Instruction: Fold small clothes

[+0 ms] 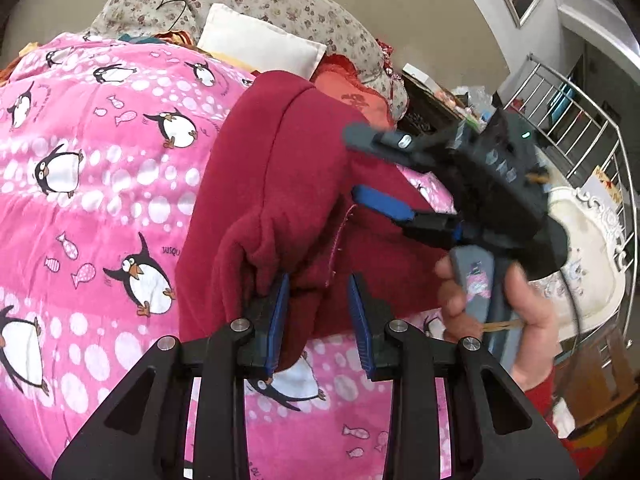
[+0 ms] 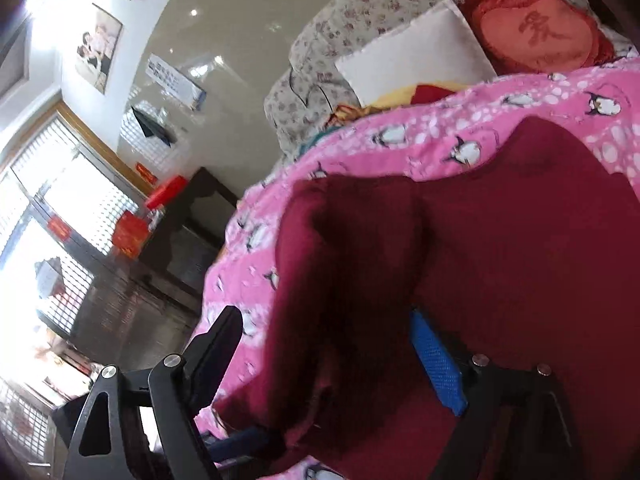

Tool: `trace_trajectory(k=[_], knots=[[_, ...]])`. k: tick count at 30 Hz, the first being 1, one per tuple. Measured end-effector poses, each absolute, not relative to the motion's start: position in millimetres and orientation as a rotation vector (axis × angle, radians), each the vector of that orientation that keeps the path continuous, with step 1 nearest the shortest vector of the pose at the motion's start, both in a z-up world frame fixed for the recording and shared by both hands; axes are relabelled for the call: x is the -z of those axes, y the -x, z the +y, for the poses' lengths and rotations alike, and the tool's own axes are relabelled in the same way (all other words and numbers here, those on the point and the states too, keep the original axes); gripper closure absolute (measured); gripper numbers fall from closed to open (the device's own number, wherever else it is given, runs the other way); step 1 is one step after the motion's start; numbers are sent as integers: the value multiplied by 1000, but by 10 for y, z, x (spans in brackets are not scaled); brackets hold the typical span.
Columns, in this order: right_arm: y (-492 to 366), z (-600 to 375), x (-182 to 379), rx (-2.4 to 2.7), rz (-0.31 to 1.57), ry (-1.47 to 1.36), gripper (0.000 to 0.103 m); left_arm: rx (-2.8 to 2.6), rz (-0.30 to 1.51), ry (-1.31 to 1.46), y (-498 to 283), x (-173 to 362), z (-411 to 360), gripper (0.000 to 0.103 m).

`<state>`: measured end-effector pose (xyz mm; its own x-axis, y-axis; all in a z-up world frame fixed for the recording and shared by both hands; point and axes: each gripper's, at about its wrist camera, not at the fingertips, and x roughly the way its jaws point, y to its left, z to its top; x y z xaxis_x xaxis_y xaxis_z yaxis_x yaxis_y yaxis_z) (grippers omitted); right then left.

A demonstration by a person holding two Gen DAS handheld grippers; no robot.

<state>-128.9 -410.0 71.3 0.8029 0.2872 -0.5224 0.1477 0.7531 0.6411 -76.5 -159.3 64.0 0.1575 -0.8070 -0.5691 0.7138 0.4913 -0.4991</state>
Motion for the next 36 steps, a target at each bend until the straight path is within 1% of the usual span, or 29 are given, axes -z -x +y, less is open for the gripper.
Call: trace_trajectory(k=[3, 6, 8, 9, 10, 11, 13, 17, 21, 23, 24, 26, 29, 30, 31, 32, 34, 35, 36], knots=[[1160, -4068, -573, -87, 684, -742, 19, 1093, 911, 106, 773, -584, -1600, 73], [1032, -3945, -560, -89, 674, -712, 15, 1101, 940, 87, 801, -504, -1637, 73], [951, -3846, -573, -99, 665, -676, 15, 1093, 954, 62, 826, -455, -1672, 73], [928, -3812, -573, -108, 654, -656, 30, 1089, 961, 57, 840, -442, -1674, 73], [924, -3795, -582, -111, 640, -640, 74, 1082, 970, 57, 853, -439, -1662, 73], [925, -3784, -590, -117, 639, -621, 80, 1077, 971, 58, 862, -454, -1646, 73], [985, -3806, -661, -150, 626, -607, 81, 1075, 945, 65, 922, -567, -1551, 73], [1309, -3891, -1018, -171, 581, -500, 82, 1136, 850, 102, 1065, -934, -1356, 73], [1652, -4100, -1382, -159, 572, -384, 82, 1204, 823, 109, 1126, -1158, -1408, 73], [1756, -4253, -1481, -92, 583, -303, 82, 1176, 806, 67, 1150, -1213, -1515, 62], [1787, -4335, -1490, -29, 592, -262, 82, 1145, 784, 34, 1171, -1225, -1585, 58], [1756, -4558, -1438, 59, 633, -236, 82, 1134, 756, -16, 1214, -1207, -1714, 58], [1513, -4825, -1147, 19, 730, -311, 81, 1153, 805, -34, 1158, -1059, -1944, 58], [1408, -4879, -997, 32, 774, -327, 79, 1145, 823, -34, 1137, -1010, -2008, 58], [1350, -4909, -887, 56, 809, -333, 73, 1137, 843, -36, 1121, -955, -2076, 58], [1333, -4942, -795, 85, 825, -347, 72, 1137, 861, -42, 1099, -892, -2158, 58], [1416, -4996, -805, 102, 795, -377, 72, 1133, 890, -65, 1099, -784, -2260, 58], [1474, -5004, -868, 142, 790, -344, 72, 1124, 907, -79, 1092, -726, -2308, 58], [1540, -4992, -949, 188, 779, -290, 75, 1117, 915, -98, 1101, -674, -2357, 58]])
